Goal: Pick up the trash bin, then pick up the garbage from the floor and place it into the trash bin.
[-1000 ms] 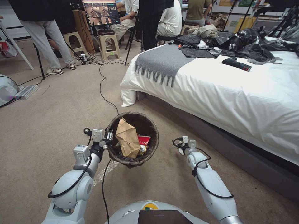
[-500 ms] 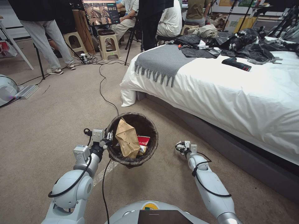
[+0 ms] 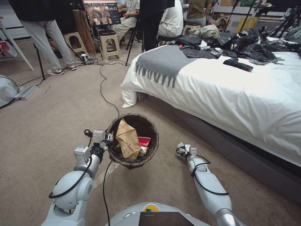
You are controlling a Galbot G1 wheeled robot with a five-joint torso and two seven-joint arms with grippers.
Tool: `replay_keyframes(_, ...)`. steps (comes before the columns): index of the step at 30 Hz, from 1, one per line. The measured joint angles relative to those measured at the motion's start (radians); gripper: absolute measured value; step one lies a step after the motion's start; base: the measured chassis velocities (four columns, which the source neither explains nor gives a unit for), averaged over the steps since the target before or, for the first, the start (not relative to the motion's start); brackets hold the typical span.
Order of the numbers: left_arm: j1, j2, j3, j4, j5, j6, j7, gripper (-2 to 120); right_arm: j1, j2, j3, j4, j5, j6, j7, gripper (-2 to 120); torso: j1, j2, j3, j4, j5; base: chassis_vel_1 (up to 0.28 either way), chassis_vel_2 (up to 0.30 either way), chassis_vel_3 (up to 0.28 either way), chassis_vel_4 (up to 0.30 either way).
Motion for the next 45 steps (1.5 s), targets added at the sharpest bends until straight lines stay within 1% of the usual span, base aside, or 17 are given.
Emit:
replay_keyframes(8, 0.0, 0.0, -0.001, 0.002, 0.0, -0.002, 0.0, 7, -0.004, -0.002, 0.001, 0.008, -0.002, 0.001, 0.0, 100, 0.0, 0.0, 0.0, 0.0, 0.0, 0.0, 0.0, 0.0, 0.0)
replay_keyframes(10, 0.001, 0.0, 0.0, 0.002, 0.0, -0.003, 0.0, 7, -0.011, -0.002, 0.002, 0.023, -0.006, 0.002, 0.002, 91, 0.0, 0.0, 0.0, -0.0001, 0.0, 0.0, 0.0, 0.0, 0.0)
replay_keyframes(12, 0.001, 0.0, 0.0, 0.002, 0.0, -0.004, 0.001, 7, -0.015, -0.003, 0.003, 0.031, -0.008, 0.002, 0.002, 89, 0.0, 0.0, 0.0, -0.0001, 0.0, 0.0, 0.0, 0.0, 0.0)
replay_keyframes(13, 0.002, 0.0, -0.001, 0.002, 0.0, -0.005, 0.001, 7, -0.02, -0.003, 0.003, 0.041, -0.009, 0.002, 0.005, 80, 0.0, 0.0, 0.0, -0.0001, 0.0, 0.0, 0.0, 0.0, 0.0)
replay_keyframes(15, 0.003, 0.0, -0.002, 0.002, 0.0, -0.006, 0.001, 7, -0.023, -0.004, 0.004, 0.046, -0.011, 0.002, 0.006, 76, 0.0, 0.0, 0.0, -0.0001, 0.0, 0.0, 0.0, 0.0, 0.0)
replay_keyframes(17, 0.004, 0.0, -0.004, 0.002, 0.0, -0.009, 0.001, 7, -0.029, -0.004, 0.008, 0.053, -0.014, 0.002, 0.009, 65, 0.0, 0.0, 0.0, 0.0, 0.0, 0.0, 0.0, 0.0, 0.0)
replay_keyframes(18, 0.004, 0.0, -0.004, 0.002, 0.0, -0.009, 0.001, 7, -0.029, -0.004, 0.008, 0.053, -0.014, 0.002, 0.009, 65, 0.0, 0.0, 0.0, 0.0, 0.0, 0.0, 0.0, 0.0, 0.0)
replay_keyframes(20, 0.004, 0.0, -0.004, 0.004, -0.001, -0.012, 0.002, 7, -0.033, -0.005, 0.01, 0.054, -0.015, 0.003, 0.008, 53, 0.0, 0.0, 0.0, -0.0001, 0.0, 0.0, 0.0, 0.0, 0.0)
replay_keyframes(21, 0.004, 0.0, -0.004, 0.004, -0.001, -0.012, 0.002, 7, -0.033, -0.005, 0.01, 0.054, -0.015, 0.003, 0.008, 53, 0.0, 0.0, 0.0, -0.0001, 0.0, 0.0, 0.0, 0.0, 0.0)
replay_keyframes(24, 0.002, 0.0, -0.002, 0.006, -0.001, -0.013, 0.002, 7, -0.035, -0.005, 0.012, 0.054, -0.017, 0.006, 0.007, 39, 0.0, 0.0, 0.0, 0.0, 0.0, 0.0, 0.0, 0.0, 0.0)
replay_keyframes(28, -0.001, 0.0, -0.002, 0.01, -0.001, -0.014, 0.003, 7, -0.036, -0.005, 0.012, 0.055, -0.017, 0.006, 0.007, 25, 0.0, 0.0, 0.0, -0.0001, 0.0, 0.0, 0.0, 0.0, 0.0)
replay_keyframes(29, -0.001, 0.0, -0.002, 0.01, -0.001, -0.014, 0.003, 7, -0.036, -0.005, 0.012, 0.055, -0.017, 0.006, 0.007, 25, 0.0, 0.0, 0.0, -0.0001, 0.0, 0.0, 0.0, 0.0, 0.0)
replay_keyframes(32, -0.001, -0.001, -0.004, 0.011, -0.003, -0.016, 0.003, 7, -0.032, -0.005, 0.013, 0.048, -0.02, 0.01, 0.007, 8, 0.0, 0.0, 0.0, 0.0, 0.0, 0.0, 0.0, 0.0, 0.0)
replay_keyframes(34, -0.001, -0.001, -0.004, 0.011, -0.004, -0.016, 0.003, 7, -0.032, -0.005, 0.013, 0.048, -0.021, 0.01, 0.007, 7, 0.0, 0.0, 0.0, 0.0, 0.0001, 0.0, 0.0, 0.0, 0.0)
replay_keyframes(35, -0.001, -0.001, -0.006, 0.011, -0.005, -0.016, 0.003, 7, -0.032, -0.005, 0.014, 0.048, -0.025, 0.012, 0.007, 0, 0.0, 0.0, 0.0, 0.0, 0.0, 0.0, 0.0, 0.0, 0.0)
replay_keyframes(40, 0.002, 0.0, -0.01, 0.009, -0.007, -0.017, 0.003, 7, -0.042, -0.006, 0.028, 0.055, -0.043, 0.015, -0.009, 0, 0.0, 0.0, 0.0, 0.0, 0.0001, 0.0, 0.0, 0.0, 0.0)
replay_keyframes(45, 0.004, 0.002, -0.009, 0.001, -0.007, -0.017, 0.007, 7, -0.075, -0.012, 0.054, 0.115, -0.043, 0.024, -0.02, 0, 0.0, 0.0, 0.0, 0.0, 0.0001, 0.0, 0.0, 0.0, 0.0)
